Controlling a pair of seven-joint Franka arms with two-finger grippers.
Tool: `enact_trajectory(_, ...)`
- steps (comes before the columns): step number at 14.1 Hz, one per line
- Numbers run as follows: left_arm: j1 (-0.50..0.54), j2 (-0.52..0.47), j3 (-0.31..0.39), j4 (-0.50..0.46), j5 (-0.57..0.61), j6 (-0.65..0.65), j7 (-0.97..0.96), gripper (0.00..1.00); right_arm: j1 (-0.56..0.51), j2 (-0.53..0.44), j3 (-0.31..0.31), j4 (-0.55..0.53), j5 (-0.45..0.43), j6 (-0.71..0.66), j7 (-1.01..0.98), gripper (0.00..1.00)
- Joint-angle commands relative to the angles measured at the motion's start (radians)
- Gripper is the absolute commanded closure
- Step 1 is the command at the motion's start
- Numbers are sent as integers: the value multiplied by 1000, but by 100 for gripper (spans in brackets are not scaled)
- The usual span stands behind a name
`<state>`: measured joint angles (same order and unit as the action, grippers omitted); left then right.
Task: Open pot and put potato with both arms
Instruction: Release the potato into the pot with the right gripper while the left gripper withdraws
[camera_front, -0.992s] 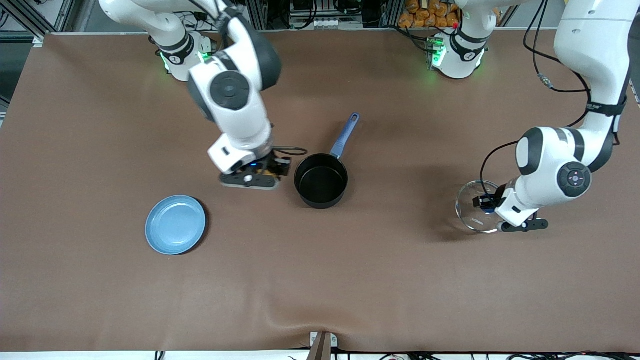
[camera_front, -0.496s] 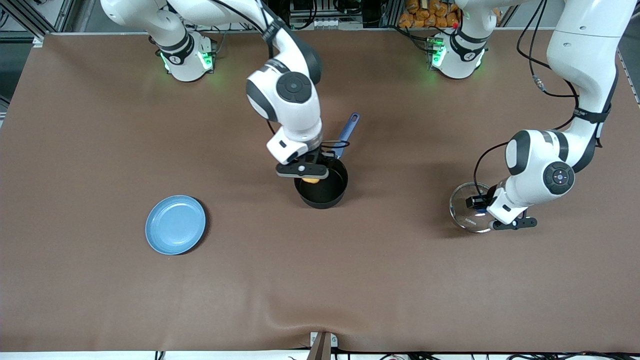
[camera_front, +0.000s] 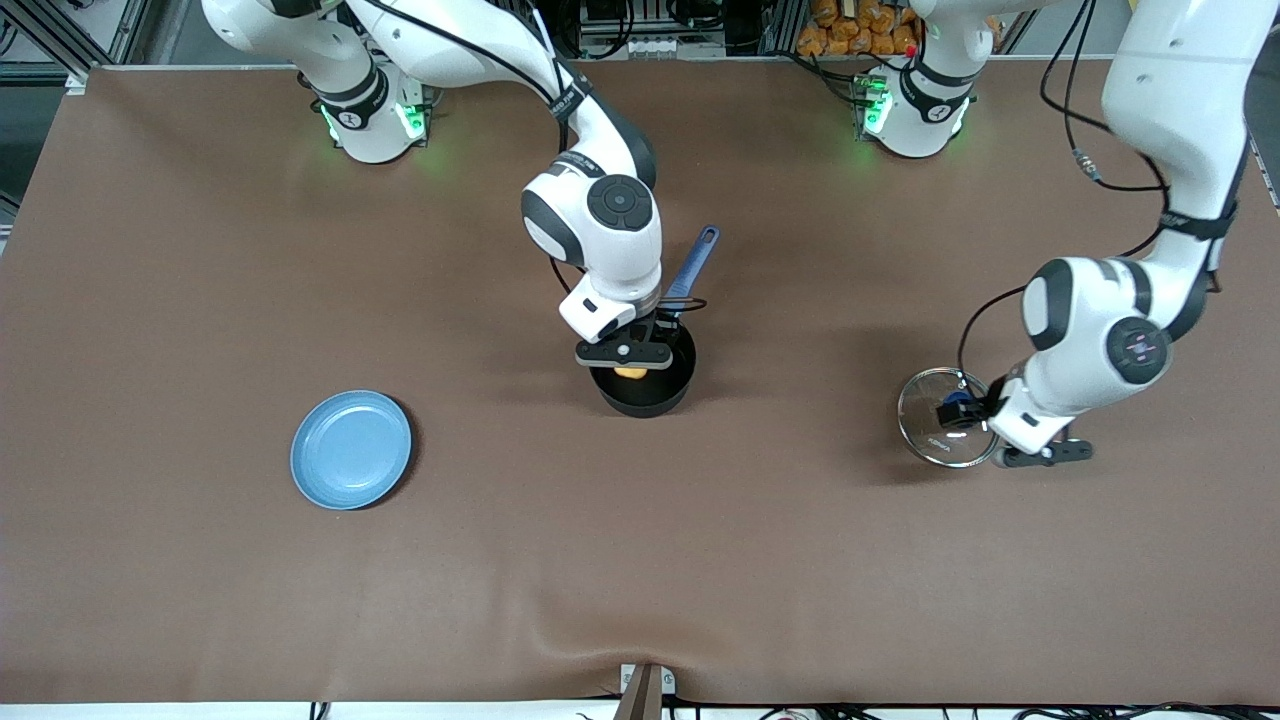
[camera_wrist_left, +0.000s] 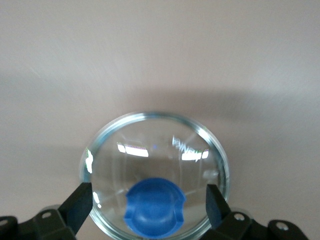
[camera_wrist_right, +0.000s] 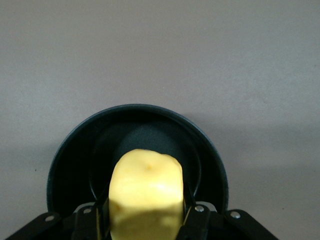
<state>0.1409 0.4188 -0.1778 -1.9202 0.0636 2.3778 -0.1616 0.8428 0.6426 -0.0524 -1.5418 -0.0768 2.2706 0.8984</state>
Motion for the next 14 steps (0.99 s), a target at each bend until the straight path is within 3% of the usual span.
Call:
enact_trajectory(1,8,-162,-6,73,1,-176,-1,0,28,31,-12,19,-20,21,43,100)
enact_trajectory(5,6,-238,-12,307,1,-527,-1,0,27,65,-14,19,-20,61,51,100)
enact_trajectory(7,6,-264,-20,374,-11,-641,1,0,29,80,-14,19,-21,78,56,100)
enact_trajectory(11,0,-357,-48,372,-13,-727,2,0,25,112,-17,19,-23,110,59,100)
enact_trajectory(14,0,-396,-71,371,-25,-770,2,0,25,117,-17,19,-24,112,60,79)
